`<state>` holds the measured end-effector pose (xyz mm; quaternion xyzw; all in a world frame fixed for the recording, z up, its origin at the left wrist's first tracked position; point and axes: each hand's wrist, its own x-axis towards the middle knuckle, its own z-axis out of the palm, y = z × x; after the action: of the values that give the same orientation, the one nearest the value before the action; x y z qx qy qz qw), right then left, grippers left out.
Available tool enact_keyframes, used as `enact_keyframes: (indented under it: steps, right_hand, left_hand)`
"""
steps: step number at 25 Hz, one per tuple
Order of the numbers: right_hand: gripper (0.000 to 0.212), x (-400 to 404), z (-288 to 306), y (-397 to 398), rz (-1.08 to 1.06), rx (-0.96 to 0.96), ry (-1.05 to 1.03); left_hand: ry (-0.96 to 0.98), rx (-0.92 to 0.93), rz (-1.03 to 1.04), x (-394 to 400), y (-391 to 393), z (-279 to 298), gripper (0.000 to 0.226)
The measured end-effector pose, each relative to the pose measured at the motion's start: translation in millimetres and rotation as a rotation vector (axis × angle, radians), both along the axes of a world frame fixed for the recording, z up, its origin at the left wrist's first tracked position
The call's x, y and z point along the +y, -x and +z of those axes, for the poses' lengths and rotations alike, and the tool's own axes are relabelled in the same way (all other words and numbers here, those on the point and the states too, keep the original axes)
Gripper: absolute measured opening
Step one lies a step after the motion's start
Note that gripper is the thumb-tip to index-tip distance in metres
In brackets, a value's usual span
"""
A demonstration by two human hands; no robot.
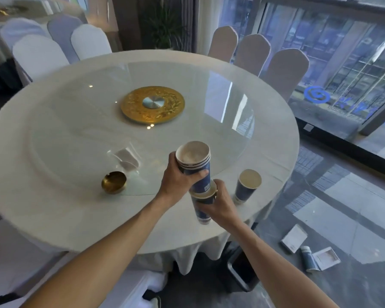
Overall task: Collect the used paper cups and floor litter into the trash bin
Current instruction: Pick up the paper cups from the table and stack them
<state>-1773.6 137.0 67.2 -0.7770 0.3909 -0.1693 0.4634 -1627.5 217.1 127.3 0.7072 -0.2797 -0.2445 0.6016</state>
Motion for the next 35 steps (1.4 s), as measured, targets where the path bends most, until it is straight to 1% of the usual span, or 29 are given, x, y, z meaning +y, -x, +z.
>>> enact_keyframes:
  steps: [2,6,7,10,11,12,15,17,19,21,23,24,27,29,30,32,35]
  right_hand:
    - [0.066,-16,0,24,-0.013,-0.032,-0.004]
    - [0.067,-38,-4,57,0.002,-0.111,-0.074]
    - [0.069,-39,-4,61,0.011,-0.134,-0.083]
    - [0.076,-44,-11,68,0.021,-0.186,-0.125]
    - [0.077,-45,-15,71,0.022,-0.193,-0.144]
    - [0.077,-47,-20,73,0.020,-0.200,-0.156]
    - [0.075,-52,-26,77,0.012,-0.199,-0.180]
    - [0.076,-60,-24,79,0.038,-0.163,-0.172]
    - [0.087,-74,-22,82,0.072,-0.059,-0.102]
    - [0.101,-92,-20,86,0.049,0.060,0.092]
    - [0.100,-116,-23,87,-0.019,0.115,0.247]
    - [0.100,-126,-23,87,-0.048,0.154,0.265]
    - [0.110,-155,-34,75,-0.058,0.359,0.234]
    - [0.114,-165,-44,65,-0.052,0.424,0.187]
    - [0.113,-169,-48,62,-0.059,0.419,0.143]
    - [0.106,-175,-51,58,-0.108,0.343,0.037]
    - [0.103,-193,-35,63,-0.266,0.220,-0.004]
  left_hand:
    - [-0.031,-0.012,-0.033,-13,27,-4,0.080]
    - [-0.114,-0.009,-0.104,-29,65,-17,0.083]
    - [-0.138,0.001,-0.126,-31,70,-21,0.087]
    - [-0.221,0.011,-0.181,-35,77,-31,0.109]
    - [-0.251,0.005,-0.176,-36,77,-36,0.112]
    - [-0.277,0.004,-0.177,-38,77,-41,0.109]
    - [-0.320,0.003,-0.243,-45,75,-49,0.085]
    - [-0.326,-0.018,-0.257,-50,72,-53,0.080]
    - [-0.309,-0.030,-0.230,-59,66,-58,0.079]
    - [-0.293,-0.043,-0.173,-69,58,-61,0.085]
    - [-0.289,-0.059,-0.111,-81,45,-66,0.095]
    - [-0.290,-0.066,-0.093,-86,40,-69,0.098]
    - [-0.307,-0.060,-0.097,-103,23,-79,0.095]
    - [-0.318,-0.056,-0.127,-114,18,-84,0.093]
    - [-0.321,-0.053,-0.144,-120,16,-87,0.093]
    - [-0.320,-0.045,-0.180,-131,13,-91,0.094]
    - [-0.327,-0.046,-0.253,-151,12,-97,0.093]
